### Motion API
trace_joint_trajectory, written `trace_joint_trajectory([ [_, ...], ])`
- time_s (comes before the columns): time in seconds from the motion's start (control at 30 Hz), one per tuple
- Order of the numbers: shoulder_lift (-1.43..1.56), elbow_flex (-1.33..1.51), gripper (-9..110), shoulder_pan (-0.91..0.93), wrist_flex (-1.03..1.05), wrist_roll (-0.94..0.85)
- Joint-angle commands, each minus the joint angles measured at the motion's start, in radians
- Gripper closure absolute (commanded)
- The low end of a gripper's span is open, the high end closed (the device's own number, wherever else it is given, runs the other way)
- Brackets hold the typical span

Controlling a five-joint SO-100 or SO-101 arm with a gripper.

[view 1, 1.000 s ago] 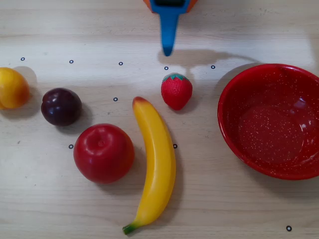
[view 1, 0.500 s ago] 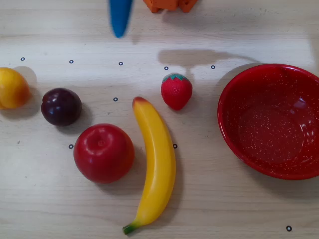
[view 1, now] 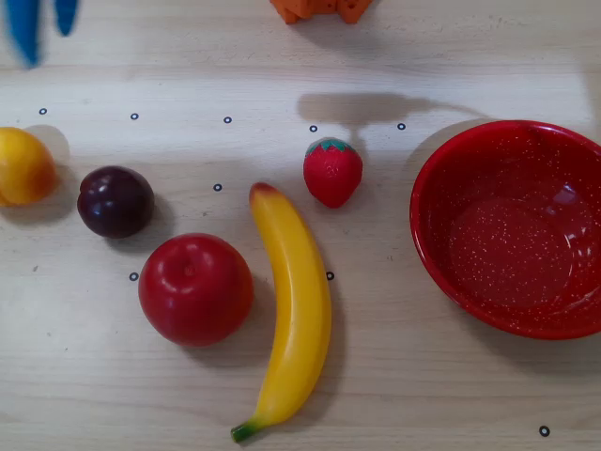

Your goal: Put the peach in the red bowl.

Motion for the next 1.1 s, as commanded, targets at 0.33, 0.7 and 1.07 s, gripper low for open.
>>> trace_joint_trajectory([
  [0.33, -0.293, -0.330, 44, -0.218, 0.095, 0.295],
  [0.7, -0.494, -0.433, 41, -0.181, 0.091, 0.476],
  [1.07, -0.669, -0.561, 41, -0.138, 0.040, 0.512],
])
